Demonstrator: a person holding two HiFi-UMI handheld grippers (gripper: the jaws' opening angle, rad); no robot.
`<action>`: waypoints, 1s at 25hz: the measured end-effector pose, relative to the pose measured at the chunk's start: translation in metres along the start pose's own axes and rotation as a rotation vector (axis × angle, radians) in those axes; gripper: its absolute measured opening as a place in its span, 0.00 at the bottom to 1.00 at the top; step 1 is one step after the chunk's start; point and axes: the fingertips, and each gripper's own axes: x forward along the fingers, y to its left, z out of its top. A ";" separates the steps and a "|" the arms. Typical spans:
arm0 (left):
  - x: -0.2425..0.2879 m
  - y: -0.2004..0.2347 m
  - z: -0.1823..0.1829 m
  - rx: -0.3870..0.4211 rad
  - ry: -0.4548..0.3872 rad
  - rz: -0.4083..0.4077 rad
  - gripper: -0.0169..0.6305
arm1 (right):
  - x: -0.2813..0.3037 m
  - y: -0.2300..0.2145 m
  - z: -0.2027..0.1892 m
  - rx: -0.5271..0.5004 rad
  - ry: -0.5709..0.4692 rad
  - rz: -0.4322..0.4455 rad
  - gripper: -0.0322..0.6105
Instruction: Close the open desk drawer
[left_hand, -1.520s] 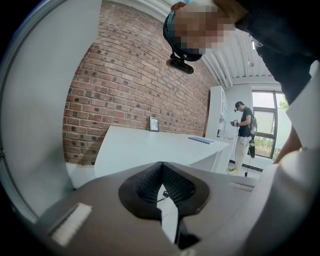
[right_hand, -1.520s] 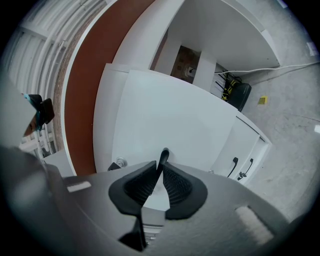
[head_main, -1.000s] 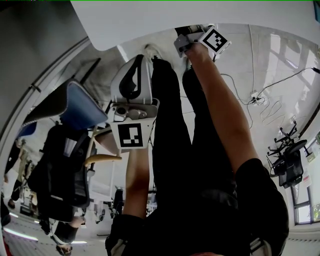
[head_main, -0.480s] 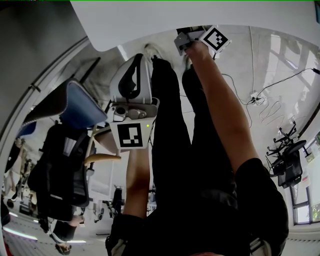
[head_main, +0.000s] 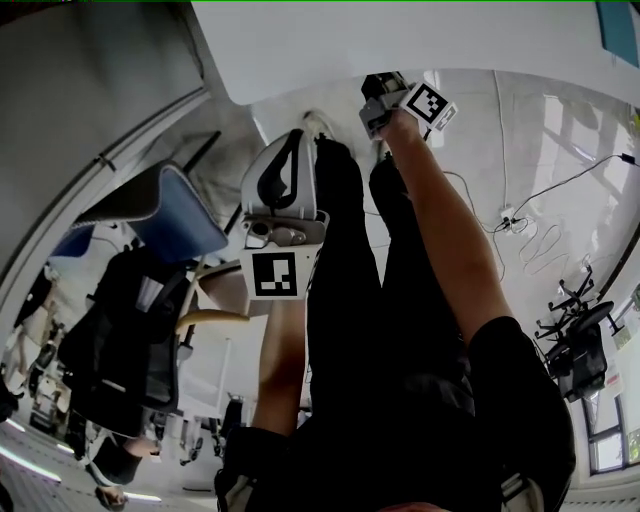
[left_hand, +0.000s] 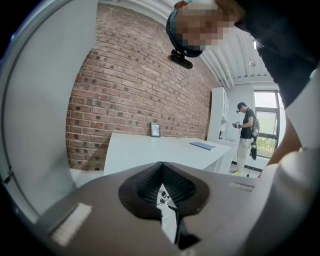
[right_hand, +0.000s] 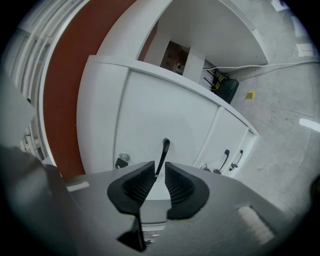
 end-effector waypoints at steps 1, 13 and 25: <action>-0.003 0.001 0.006 0.002 -0.004 0.003 0.05 | -0.006 0.001 -0.004 0.004 0.004 -0.015 0.16; -0.025 -0.010 0.104 0.003 -0.053 0.051 0.05 | -0.075 0.078 -0.009 -0.151 0.164 -0.112 0.14; -0.058 -0.009 0.155 -0.036 -0.049 0.098 0.05 | -0.118 0.204 0.036 -0.550 0.186 -0.180 0.12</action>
